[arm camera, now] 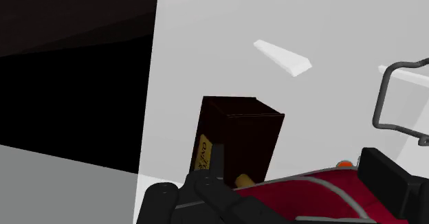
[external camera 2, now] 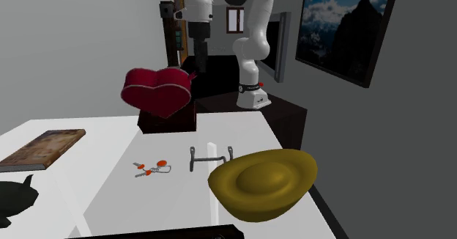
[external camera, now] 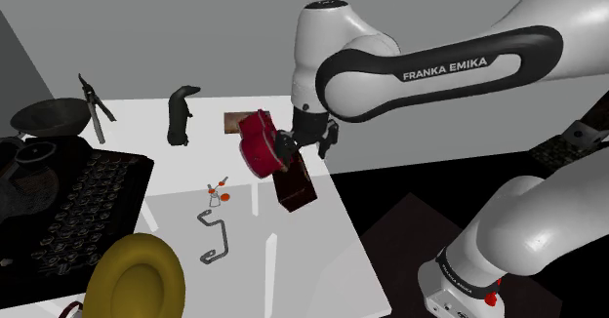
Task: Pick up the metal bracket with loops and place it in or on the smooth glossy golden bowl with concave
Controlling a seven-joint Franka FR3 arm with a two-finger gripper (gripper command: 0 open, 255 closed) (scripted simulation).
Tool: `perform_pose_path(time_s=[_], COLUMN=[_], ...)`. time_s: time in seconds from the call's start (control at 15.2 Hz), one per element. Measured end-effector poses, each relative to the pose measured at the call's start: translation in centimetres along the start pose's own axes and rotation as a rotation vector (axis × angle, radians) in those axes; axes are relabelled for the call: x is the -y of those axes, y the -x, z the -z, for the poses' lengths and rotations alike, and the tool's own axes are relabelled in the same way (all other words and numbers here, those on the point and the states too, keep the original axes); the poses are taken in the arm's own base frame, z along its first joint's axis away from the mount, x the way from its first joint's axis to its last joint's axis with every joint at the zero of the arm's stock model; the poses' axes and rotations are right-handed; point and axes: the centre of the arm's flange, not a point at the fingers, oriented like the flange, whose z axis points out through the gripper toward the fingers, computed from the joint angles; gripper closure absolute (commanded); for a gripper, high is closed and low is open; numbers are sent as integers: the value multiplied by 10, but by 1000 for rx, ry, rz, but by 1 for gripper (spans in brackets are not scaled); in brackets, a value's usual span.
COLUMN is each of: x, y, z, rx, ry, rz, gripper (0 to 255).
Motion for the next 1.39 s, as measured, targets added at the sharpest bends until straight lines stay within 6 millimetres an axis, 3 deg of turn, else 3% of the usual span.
perform_pose_path(time_s=[0.13,1.39], x=[15,229], y=[3,-33], z=[-26,-172], rx=[24,53], ry=[29,100], rz=[-11,-115], gripper=[0,0])
